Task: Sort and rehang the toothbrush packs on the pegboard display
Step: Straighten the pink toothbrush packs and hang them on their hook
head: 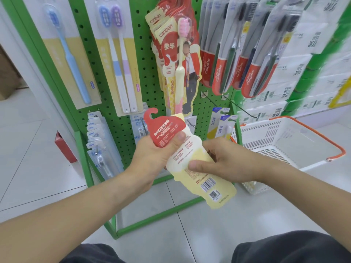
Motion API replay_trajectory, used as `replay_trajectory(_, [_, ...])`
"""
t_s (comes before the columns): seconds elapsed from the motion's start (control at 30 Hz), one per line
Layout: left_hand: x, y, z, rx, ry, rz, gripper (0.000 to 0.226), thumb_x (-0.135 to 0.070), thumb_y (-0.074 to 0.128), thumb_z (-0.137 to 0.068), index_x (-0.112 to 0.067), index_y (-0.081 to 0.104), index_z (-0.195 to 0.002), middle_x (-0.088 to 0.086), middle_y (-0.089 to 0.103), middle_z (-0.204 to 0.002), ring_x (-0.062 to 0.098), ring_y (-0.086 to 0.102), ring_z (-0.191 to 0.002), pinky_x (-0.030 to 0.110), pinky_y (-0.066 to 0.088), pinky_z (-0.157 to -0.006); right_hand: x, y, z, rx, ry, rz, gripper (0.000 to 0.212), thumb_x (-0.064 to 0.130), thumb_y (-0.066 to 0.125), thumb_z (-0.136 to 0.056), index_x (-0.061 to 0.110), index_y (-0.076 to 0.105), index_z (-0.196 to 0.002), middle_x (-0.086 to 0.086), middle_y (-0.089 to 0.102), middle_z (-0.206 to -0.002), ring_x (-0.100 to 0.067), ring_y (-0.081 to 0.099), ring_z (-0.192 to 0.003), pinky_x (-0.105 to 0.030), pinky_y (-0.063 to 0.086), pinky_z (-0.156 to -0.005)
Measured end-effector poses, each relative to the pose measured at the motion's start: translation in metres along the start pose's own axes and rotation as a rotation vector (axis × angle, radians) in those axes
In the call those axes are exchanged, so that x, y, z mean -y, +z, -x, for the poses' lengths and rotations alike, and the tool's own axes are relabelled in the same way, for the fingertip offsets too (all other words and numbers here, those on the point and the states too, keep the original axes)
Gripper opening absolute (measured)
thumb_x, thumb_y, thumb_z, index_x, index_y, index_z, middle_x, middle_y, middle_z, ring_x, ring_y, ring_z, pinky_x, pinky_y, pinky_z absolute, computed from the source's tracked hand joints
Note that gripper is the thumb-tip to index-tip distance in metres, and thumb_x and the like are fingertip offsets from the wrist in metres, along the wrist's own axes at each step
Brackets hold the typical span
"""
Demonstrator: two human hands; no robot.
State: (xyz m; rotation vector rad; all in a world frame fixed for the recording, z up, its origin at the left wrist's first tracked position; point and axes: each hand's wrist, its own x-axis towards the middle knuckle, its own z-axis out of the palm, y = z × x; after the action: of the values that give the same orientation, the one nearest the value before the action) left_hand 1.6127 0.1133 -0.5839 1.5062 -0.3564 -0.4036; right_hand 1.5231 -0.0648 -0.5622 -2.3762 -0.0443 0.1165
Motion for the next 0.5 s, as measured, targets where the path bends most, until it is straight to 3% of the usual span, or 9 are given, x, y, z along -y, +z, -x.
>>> replay_trajectory(0.07, [-0.004,0.001,0.0,-0.053,0.025,0.02,0.053,-0.047,0.077,-0.066,-0.01,0.068,-0.104,0.003,0.079,-0.093,0.02,0.076,-0.084,0.032,0.059,-0.064,-0.001,0.002,-0.002,-0.056,-0.064,-0.007,0.014,0.025,0.071,-0.096,0.021,0.068,-0.109,0.008,0.076,-0.092,-0.01,0.072,-0.083,-0.038,0.059,-0.077])
replay_trajectory(0.13, [-0.008,0.003,0.001,-0.135,0.038,0.024,0.06,-0.05,0.077,-0.064,-0.012,0.062,-0.108,0.001,0.076,-0.095,0.017,0.075,-0.086,0.026,0.055,-0.068,-0.002,0.006,-0.003,-0.084,-0.132,0.0,0.039,0.01,0.066,-0.096,0.028,0.06,-0.13,0.011,0.073,-0.104,-0.009,0.068,-0.09,-0.037,0.057,-0.085])
replay_trajectory(0.23, [-0.01,0.011,0.012,-0.173,0.054,-0.045,0.061,-0.057,0.066,-0.073,-0.02,0.055,-0.12,-0.002,0.071,-0.107,0.01,0.071,-0.096,0.023,0.053,-0.079,0.005,0.013,-0.004,-0.087,-0.225,0.009,0.076,-0.001,0.052,-0.097,0.042,0.03,-0.156,0.025,0.058,-0.136,-0.002,0.062,-0.113,-0.026,0.05,-0.099])
replay_trajectory(0.33, [-0.009,0.016,0.019,-0.072,0.148,-0.108,0.042,-0.052,0.059,-0.095,-0.031,0.055,-0.131,-0.013,0.072,-0.113,0.001,0.065,-0.108,0.034,0.049,-0.101,0.011,0.019,-0.007,-0.083,-0.308,-0.025,0.082,-0.015,0.043,-0.095,0.027,0.02,-0.162,0.018,0.034,-0.162,-0.001,0.034,-0.147,-0.022,0.029,-0.12])
replay_trajectory(0.4, [-0.011,0.017,0.022,0.013,0.181,-0.065,0.056,-0.058,0.057,-0.086,-0.032,0.053,-0.136,-0.015,0.07,-0.119,0.003,0.062,-0.118,0.037,0.044,-0.107,0.013,0.021,-0.008,-0.097,-0.356,-0.021,0.085,-0.02,0.042,-0.091,0.02,0.019,-0.162,0.012,0.026,-0.166,0.0,0.021,-0.152,-0.021,0.021,-0.123])
replay_trajectory(0.5, [-0.016,0.016,0.026,-0.028,0.261,-0.094,0.047,-0.058,0.051,-0.098,-0.027,0.061,-0.131,-0.011,0.073,-0.115,0.007,0.066,-0.115,0.042,0.048,-0.106,0.013,0.024,-0.009,-0.105,-0.359,-0.043,0.092,-0.005,0.064,-0.092,0.028,0.015,-0.162,0.011,0.031,-0.16,-0.003,0.028,-0.149,-0.024,0.032,-0.119])
